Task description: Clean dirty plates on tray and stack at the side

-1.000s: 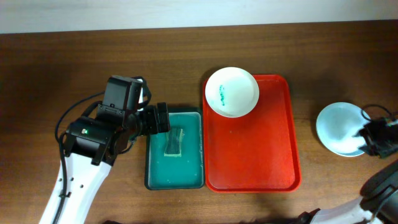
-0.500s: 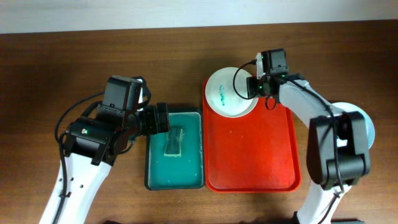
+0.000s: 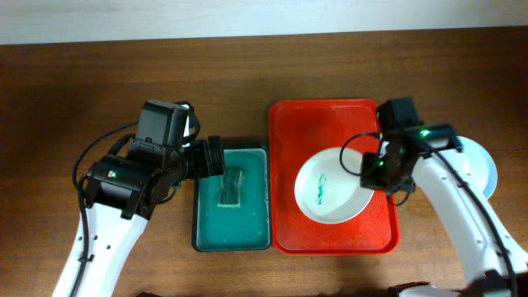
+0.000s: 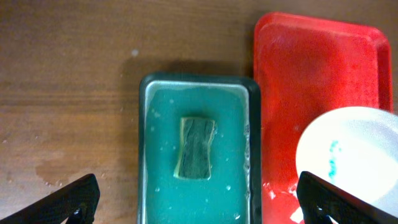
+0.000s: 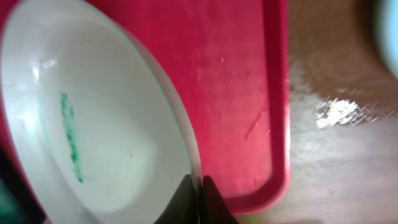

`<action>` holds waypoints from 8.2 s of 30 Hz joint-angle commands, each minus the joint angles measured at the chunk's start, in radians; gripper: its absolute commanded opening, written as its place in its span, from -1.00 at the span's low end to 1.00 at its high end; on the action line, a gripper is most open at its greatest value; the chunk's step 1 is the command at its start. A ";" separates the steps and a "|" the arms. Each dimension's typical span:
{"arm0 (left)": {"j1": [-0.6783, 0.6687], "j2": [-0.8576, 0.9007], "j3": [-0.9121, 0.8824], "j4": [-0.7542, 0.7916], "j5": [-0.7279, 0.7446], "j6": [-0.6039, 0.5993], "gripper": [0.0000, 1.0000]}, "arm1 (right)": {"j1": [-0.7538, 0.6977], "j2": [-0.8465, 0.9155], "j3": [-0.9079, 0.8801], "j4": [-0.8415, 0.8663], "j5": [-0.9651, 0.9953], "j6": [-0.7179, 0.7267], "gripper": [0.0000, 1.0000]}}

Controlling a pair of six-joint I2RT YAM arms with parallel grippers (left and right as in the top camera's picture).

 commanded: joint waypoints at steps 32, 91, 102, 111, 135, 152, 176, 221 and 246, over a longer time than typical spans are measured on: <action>-0.133 0.616 0.036 -0.077 -0.081 -0.019 0.27 | -0.001 -0.255 -0.015 0.085 -0.165 -0.170 -0.47; -0.386 0.811 0.186 0.344 0.417 0.064 -1.00 | -0.075 0.211 -0.328 0.533 -0.155 -0.138 -0.91; -0.358 0.948 0.286 0.072 -0.192 0.015 -1.00 | -0.075 0.211 -0.328 0.521 -0.155 -0.139 -0.91; -0.510 0.954 0.284 0.274 0.408 0.017 -1.00 | -0.075 0.211 -0.328 0.501 -0.155 -0.139 -0.92; -0.238 0.697 0.520 -0.441 -0.166 0.004 -1.00 | -0.074 0.211 -0.328 0.491 -0.156 -0.139 -0.91; -0.051 0.361 0.042 -0.042 0.083 0.003 0.43 | -0.072 0.203 -0.262 0.401 -0.156 -0.148 -0.92; 0.164 0.164 0.042 -0.156 0.000 0.051 0.99 | 0.949 0.086 0.191 0.278 1.017 0.045 -0.92; 0.164 0.164 0.042 -0.156 0.000 0.051 0.99 | -0.321 0.029 0.197 0.095 -0.198 -0.043 -0.92; 0.164 0.164 0.042 -0.156 0.000 0.051 0.99 | -0.393 -0.359 0.084 0.184 -0.560 -0.205 0.08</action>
